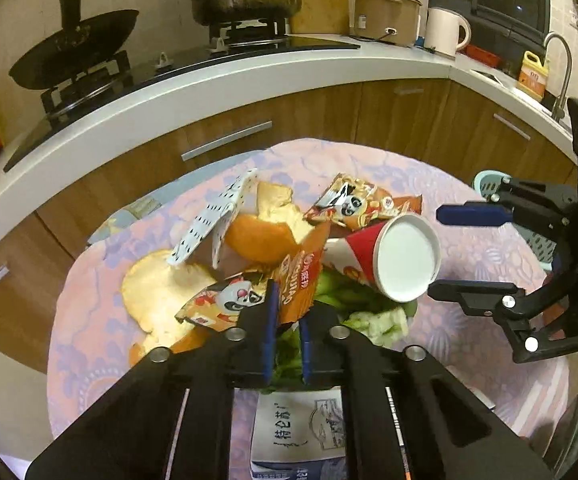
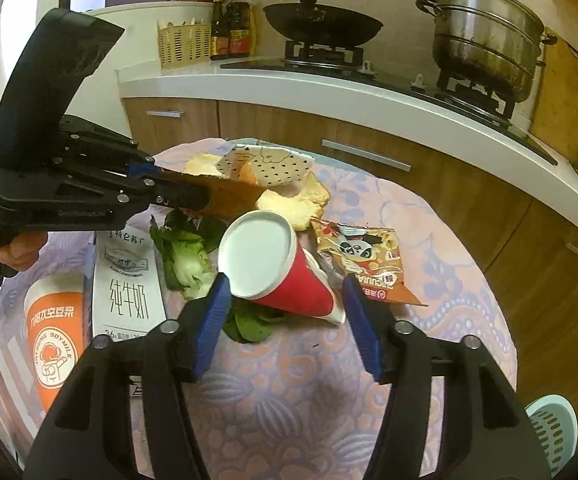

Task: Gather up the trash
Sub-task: 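Move both tools back to the table toward the paper cup and snack packet, then grasp the red-white paper cup with the right gripper while the left gripper grasps a wrapper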

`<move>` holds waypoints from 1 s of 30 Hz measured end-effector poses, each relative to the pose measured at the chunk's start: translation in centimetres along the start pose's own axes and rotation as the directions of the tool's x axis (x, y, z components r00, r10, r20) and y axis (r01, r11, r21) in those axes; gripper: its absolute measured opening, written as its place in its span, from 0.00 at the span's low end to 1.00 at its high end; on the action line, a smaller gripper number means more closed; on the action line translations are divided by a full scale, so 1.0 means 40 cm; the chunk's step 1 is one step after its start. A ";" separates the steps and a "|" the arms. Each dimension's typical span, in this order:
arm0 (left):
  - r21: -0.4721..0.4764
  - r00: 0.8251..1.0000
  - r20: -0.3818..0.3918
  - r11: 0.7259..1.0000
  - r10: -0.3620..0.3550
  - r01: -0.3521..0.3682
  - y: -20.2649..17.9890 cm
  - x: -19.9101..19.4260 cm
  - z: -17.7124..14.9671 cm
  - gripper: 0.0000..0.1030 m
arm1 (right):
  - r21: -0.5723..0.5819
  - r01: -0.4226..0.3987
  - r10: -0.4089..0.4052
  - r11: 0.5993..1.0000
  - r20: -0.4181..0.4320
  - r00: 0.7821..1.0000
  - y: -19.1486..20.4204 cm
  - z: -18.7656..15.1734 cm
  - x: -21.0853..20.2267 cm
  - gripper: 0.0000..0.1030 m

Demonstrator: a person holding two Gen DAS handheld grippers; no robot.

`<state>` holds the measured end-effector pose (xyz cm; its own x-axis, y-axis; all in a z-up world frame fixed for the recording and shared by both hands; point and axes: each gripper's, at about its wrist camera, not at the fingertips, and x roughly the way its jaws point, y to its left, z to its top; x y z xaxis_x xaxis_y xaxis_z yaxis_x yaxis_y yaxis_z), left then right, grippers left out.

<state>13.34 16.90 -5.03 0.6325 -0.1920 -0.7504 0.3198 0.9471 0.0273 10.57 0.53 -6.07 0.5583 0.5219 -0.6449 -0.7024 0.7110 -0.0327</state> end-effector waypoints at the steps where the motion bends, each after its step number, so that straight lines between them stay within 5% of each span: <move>1: -0.011 1.000 0.002 1.000 -0.002 0.002 0.004 -0.002 -0.004 0.03 | -0.004 -0.001 0.001 1.000 0.003 1.000 0.003 0.000 0.000 0.60; 15: -0.134 0.993 0.115 0.990 -0.021 0.037 0.040 -0.114 0.006 0.00 | -0.031 0.024 -0.026 0.999 -0.058 0.998 0.036 0.038 0.091 0.66; 18: -0.137 0.992 0.126 0.990 -0.010 0.027 0.036 -0.127 0.009 0.00 | -0.009 0.047 -0.048 0.999 -0.075 0.996 0.026 0.045 0.110 0.56; 30: -0.129 0.978 0.208 0.990 -0.020 0.048 -0.001 -0.220 0.027 0.00 | 0.029 -0.027 0.024 0.999 0.099 0.995 0.026 0.066 -0.059 0.52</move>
<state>8.52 18.27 2.30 0.7588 -0.2603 -0.5971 0.2559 0.9621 -0.0943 9.69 1.30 -2.57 0.5818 0.5831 -0.5671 -0.7044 0.7098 0.0071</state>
